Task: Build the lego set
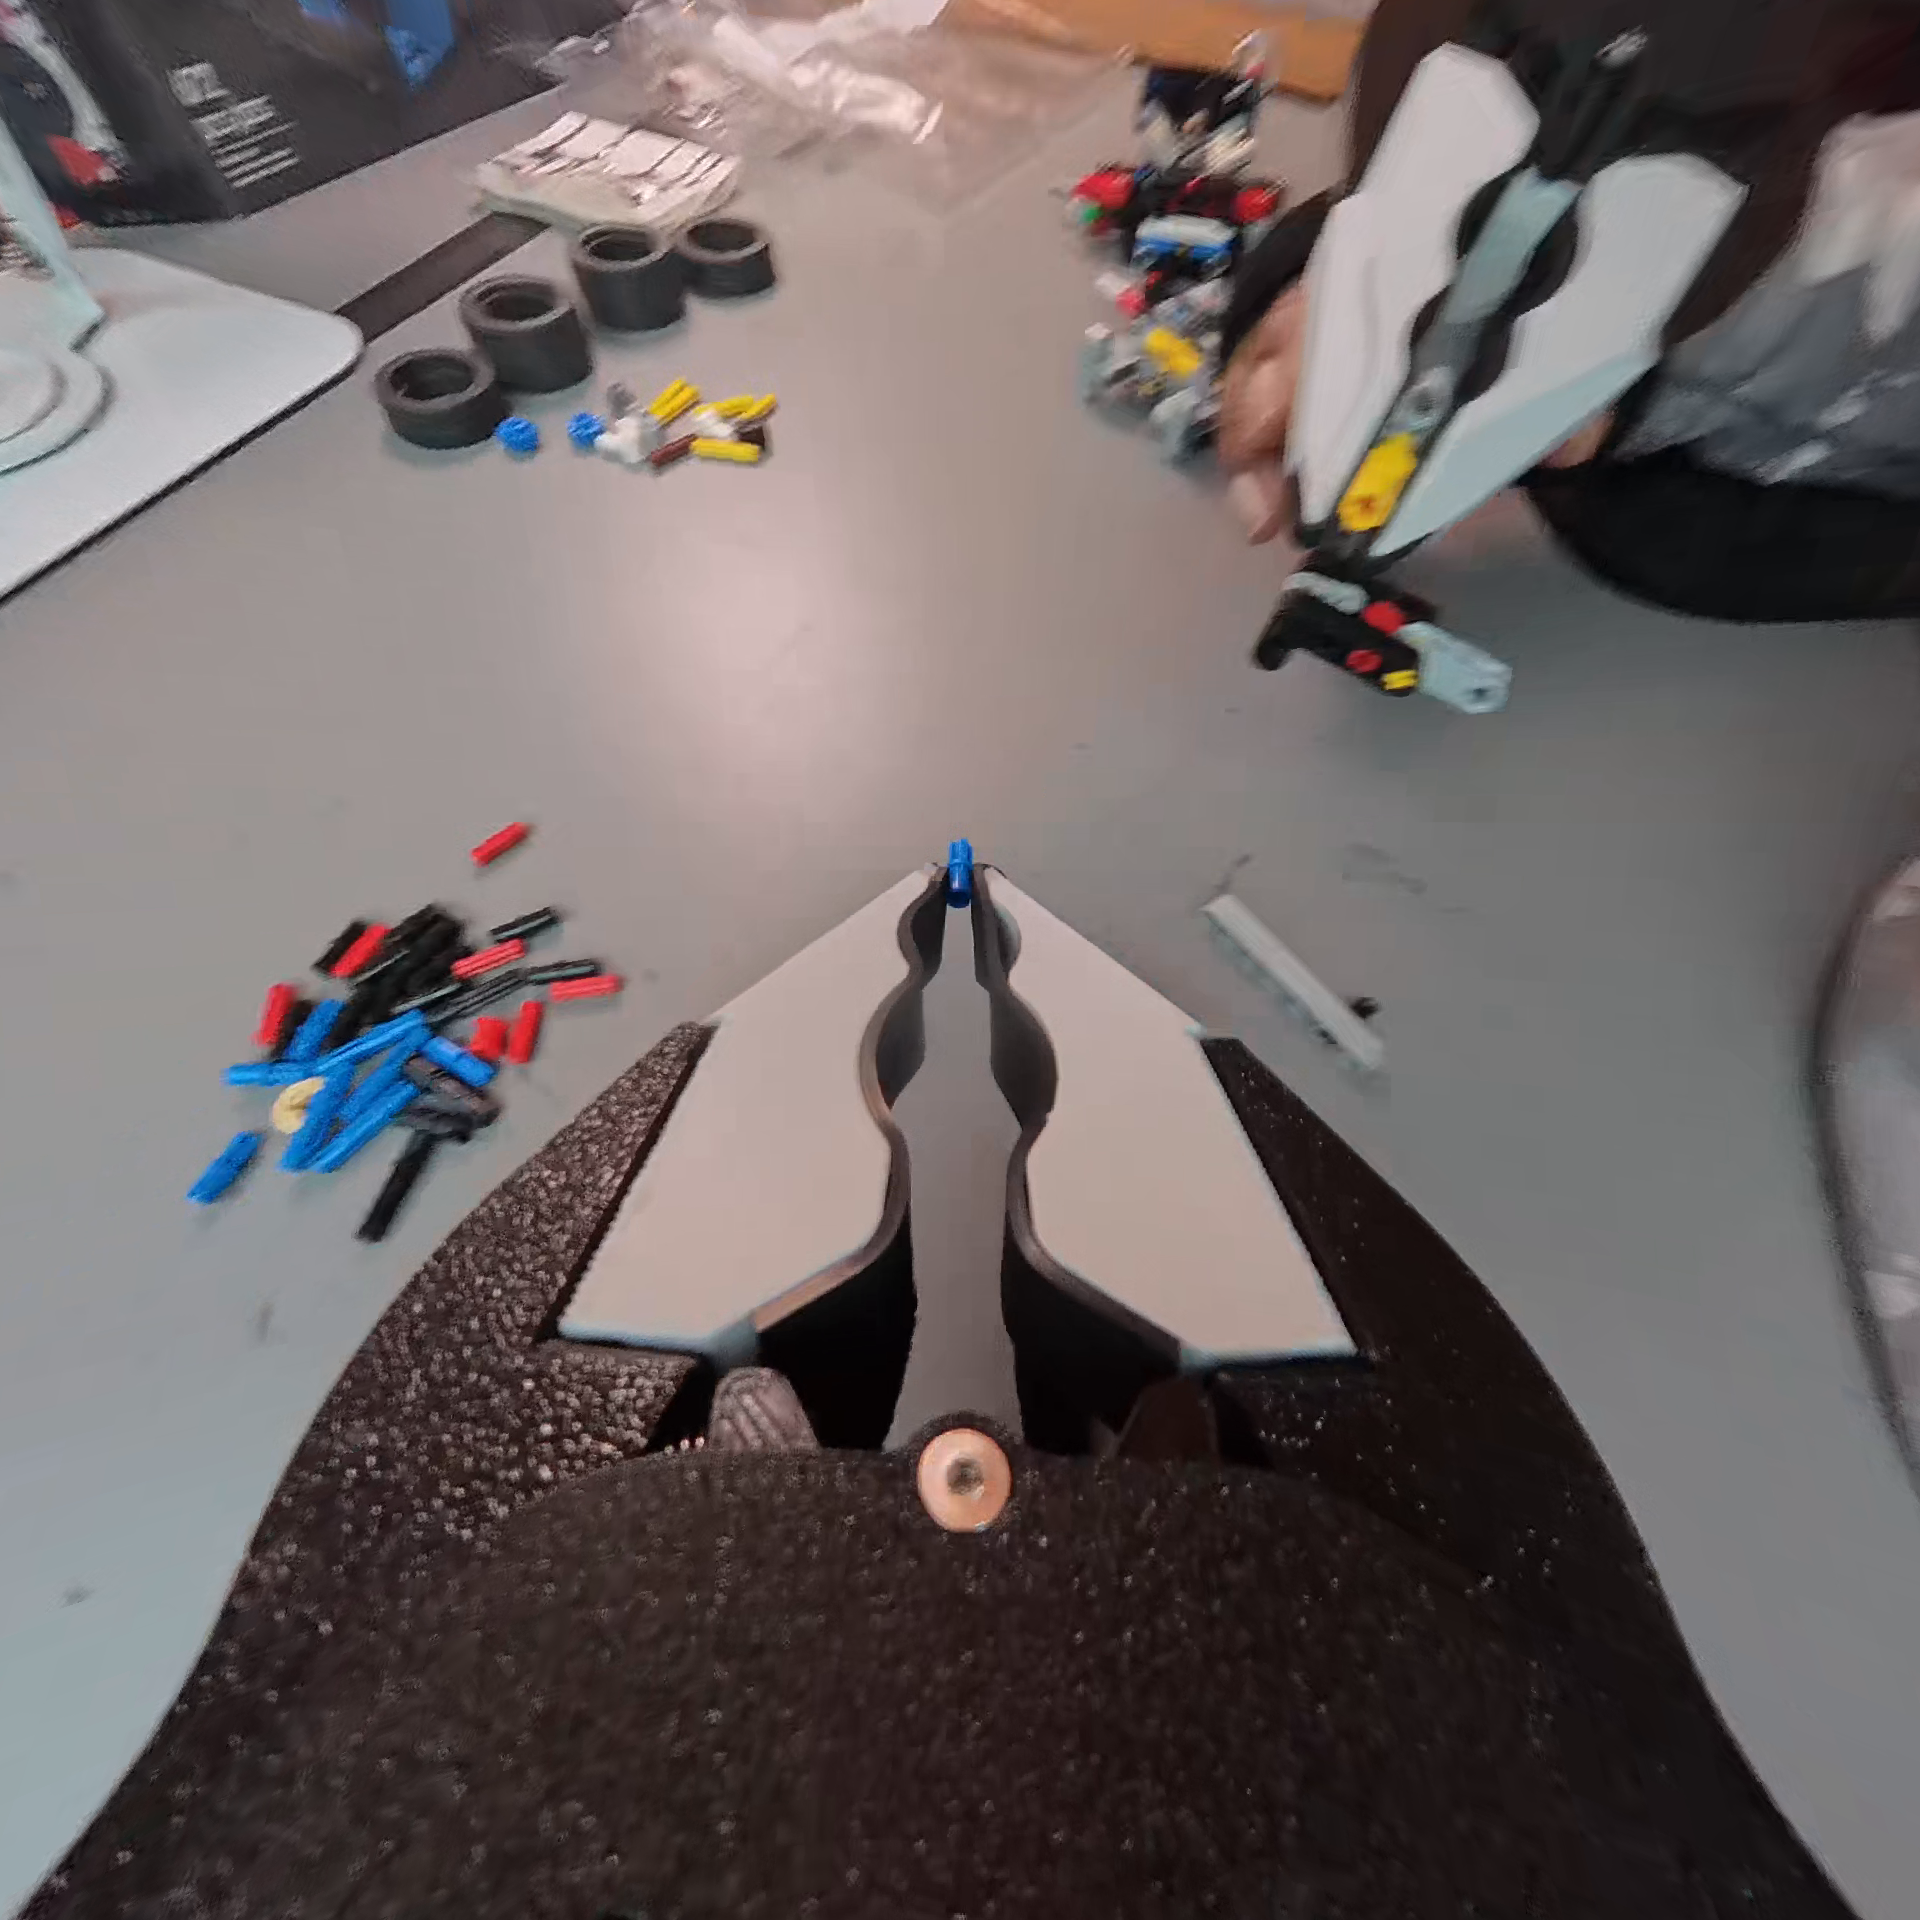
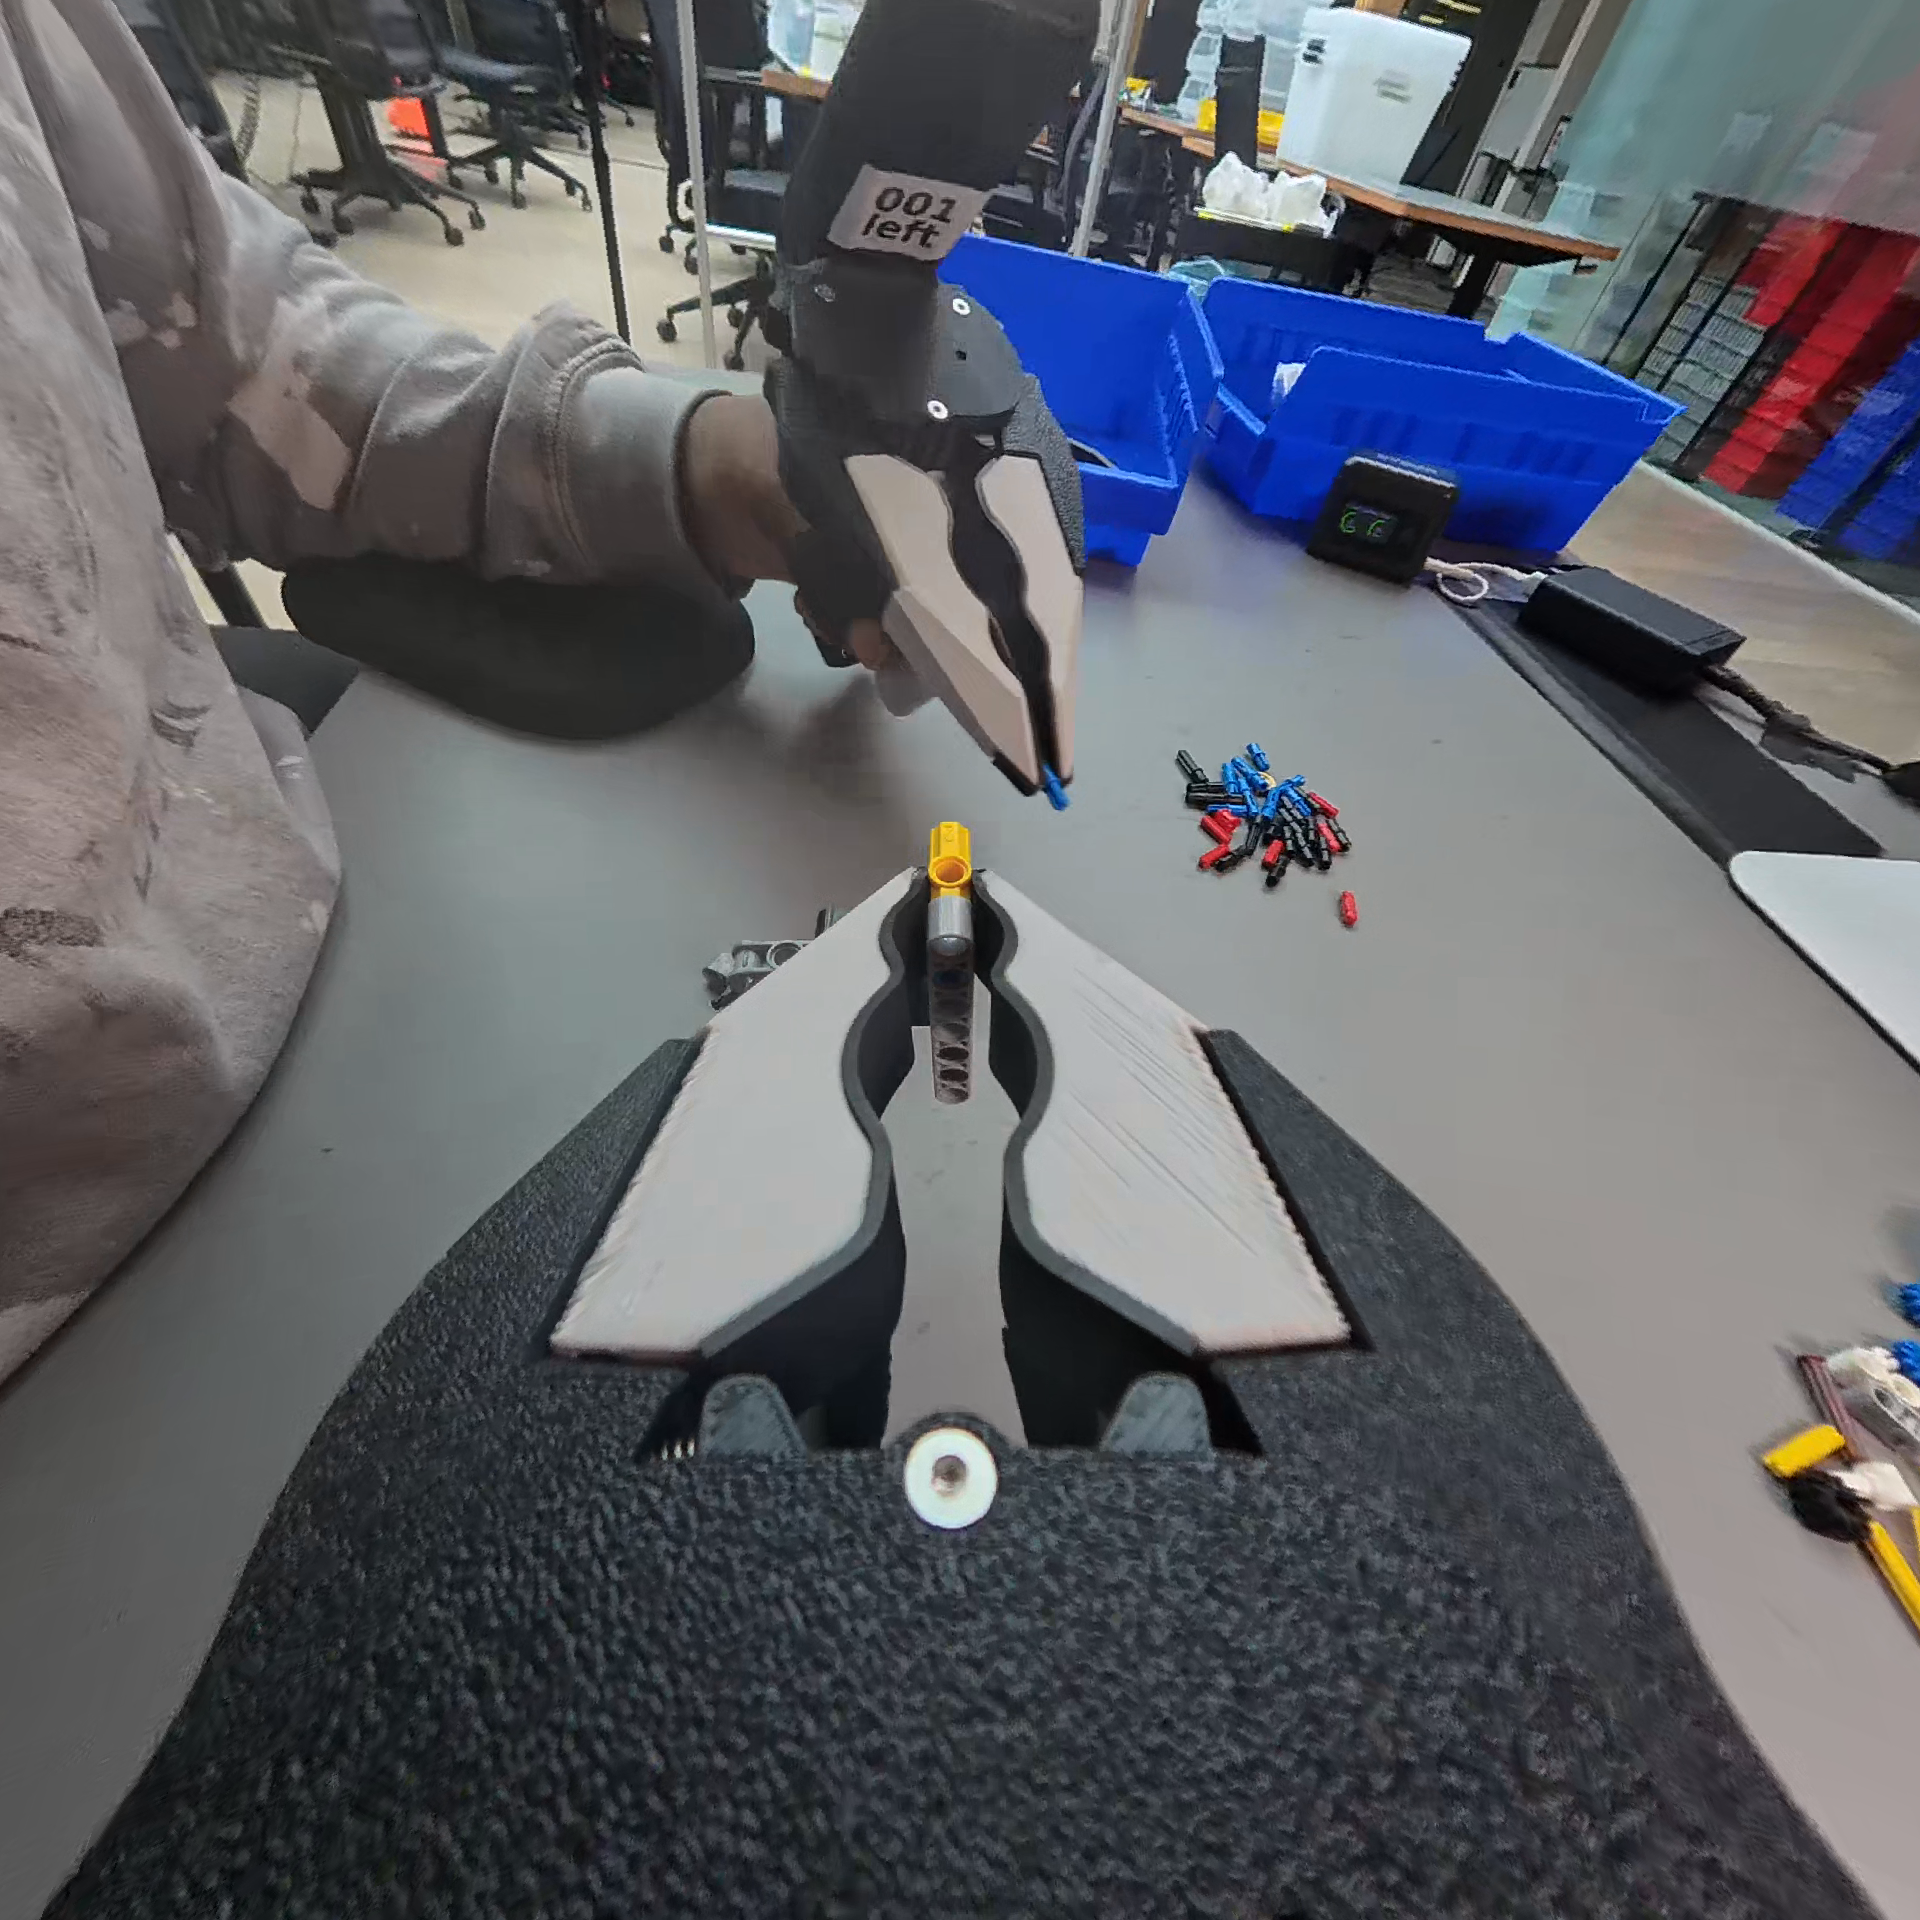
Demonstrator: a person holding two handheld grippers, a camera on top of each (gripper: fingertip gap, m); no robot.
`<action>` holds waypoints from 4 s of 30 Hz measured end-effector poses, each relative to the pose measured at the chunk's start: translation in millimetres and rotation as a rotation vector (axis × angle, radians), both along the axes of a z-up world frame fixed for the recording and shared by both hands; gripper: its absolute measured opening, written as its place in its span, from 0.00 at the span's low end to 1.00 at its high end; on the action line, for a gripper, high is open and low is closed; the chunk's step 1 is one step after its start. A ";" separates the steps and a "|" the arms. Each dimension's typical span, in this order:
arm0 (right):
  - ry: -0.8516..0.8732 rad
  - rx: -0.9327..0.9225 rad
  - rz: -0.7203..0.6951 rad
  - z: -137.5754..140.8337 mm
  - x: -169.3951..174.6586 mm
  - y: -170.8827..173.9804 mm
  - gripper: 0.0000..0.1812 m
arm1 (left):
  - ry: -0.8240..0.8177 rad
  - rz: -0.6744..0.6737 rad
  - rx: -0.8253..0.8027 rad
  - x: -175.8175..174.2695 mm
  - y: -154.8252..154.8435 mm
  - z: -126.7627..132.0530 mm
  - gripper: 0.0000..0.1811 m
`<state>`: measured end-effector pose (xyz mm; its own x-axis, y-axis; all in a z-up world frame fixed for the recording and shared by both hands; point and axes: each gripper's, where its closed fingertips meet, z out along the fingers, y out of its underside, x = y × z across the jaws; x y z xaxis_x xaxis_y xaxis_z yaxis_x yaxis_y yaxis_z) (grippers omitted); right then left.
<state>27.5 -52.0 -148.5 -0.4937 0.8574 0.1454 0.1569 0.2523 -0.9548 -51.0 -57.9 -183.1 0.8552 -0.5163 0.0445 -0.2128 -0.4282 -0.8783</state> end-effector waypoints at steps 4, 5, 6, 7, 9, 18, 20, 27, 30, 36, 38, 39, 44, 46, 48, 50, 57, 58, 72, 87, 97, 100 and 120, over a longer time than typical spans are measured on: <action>-0.005 -0.008 -0.028 -3.1 -0.4 5.6 0.03 | 0.223 0.198 -0.009 -56.8 28.1 -21.2 0.03; 0.005 0.002 -0.035 -2.5 -0.4 5.8 0.03 | 0.253 0.227 -0.016 -67.6 32.0 -25.8 0.03; 0.010 0.014 -0.040 -2.6 -0.5 5.6 0.03 | 0.270 0.245 -0.025 -75.1 34.3 -30.4 0.03; 0.012 0.023 -0.043 -3.2 -0.4 5.0 0.03 | 0.283 0.263 -0.027 -81.0 36.2 -33.2 0.03; 0.011 0.035 -0.044 -5.2 0.0 3.6 0.03 | 0.308 0.286 -0.024 -88.0 38.1 -35.3 0.03; 0.025 0.097 -0.089 -9.5 -2.9 7.0 0.03 | 0.092 0.037 0.093 -24.7 25.7 1.8 0.16; 0.030 0.112 -0.092 -10.2 -3.7 6.0 0.03 | -0.052 -0.110 0.102 11.8 11.6 14.5 0.15; 0.013 0.145 -0.050 -17.6 -6.1 -8.6 0.03 | -0.104 -0.263 0.098 73.0 -3.3 18.4 0.12; -0.008 0.155 -0.047 -21.1 -6.5 -11.1 0.03 | -0.098 -0.296 0.099 84.0 -6.4 16.9 0.08; -0.018 0.130 -0.037 -20.2 -6.2 -14.1 0.03 | -0.167 -0.303 0.081 84.0 -8.8 22.0 0.04; -0.026 0.123 -0.029 -21.6 -5.6 -15.2 0.03 | -0.166 -0.301 0.079 84.6 -9.6 20.9 0.05; -0.034 0.128 -0.030 -23.4 -5.9 -15.2 0.03 | -0.171 -0.301 0.071 85.4 -9.9 20.0 0.06; -0.057 0.170 -0.048 -30.6 -9.7 -15.8 0.03 | -0.231 -0.271 -0.020 83.6 -7.8 13.6 0.04; -0.060 0.171 -0.048 -31.8 -10.4 -16.7 0.03 | -0.230 -0.273 -0.035 83.0 -8.9 12.5 0.04; -0.043 0.154 -0.037 -28.5 -9.8 -18.6 0.03 | -0.233 -0.287 -0.018 83.1 -10.8 16.1 0.03; -0.025 0.145 -0.026 -24.7 -7.2 -17.1 0.07 | -0.267 -0.296 -0.004 81.0 -12.9 22.0 0.03; 0.059 0.134 0.001 -10.5 -0.7 -18.1 0.03 | -0.301 -0.314 0.030 78.7 -17.9 31.4 0.04; 0.054 0.126 0.008 -10.0 -0.1 -19.4 0.03 | -0.284 -0.314 0.041 79.2 -18.1 30.9 0.08; 0.067 0.040 -0.016 9.5 7.3 2.1 0.03 | -0.271 -0.217 0.113 40.4 -19.6 47.3 0.00; 0.059 -0.061 -0.029 18.7 18.4 16.7 0.03 | -0.190 -0.130 0.211 13.3 -17.6 68.6 0.03; 0.057 0.015 -0.047 10.1 8.9 8.8 0.03 | 0.079 0.224 0.097 -77.1 15.0 13.8 0.04; 0.031 0.085 -0.129 -1.7 1.2 19.6 0.03 | 0.072 0.174 0.132 -61.2 18.9 18.9 0.04; 0.081 0.012 -0.011 10.1 -4.5 -17.8 0.03 | -0.063 -0.331 0.248 72.8 -14.3 41.0 0.04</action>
<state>23.0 -69.8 -138.4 -0.4704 0.8608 0.1945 0.0823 0.2622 -0.9615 21.9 -72.2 -142.1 0.6411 -0.7643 -0.0687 -0.2460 -0.1199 -0.9618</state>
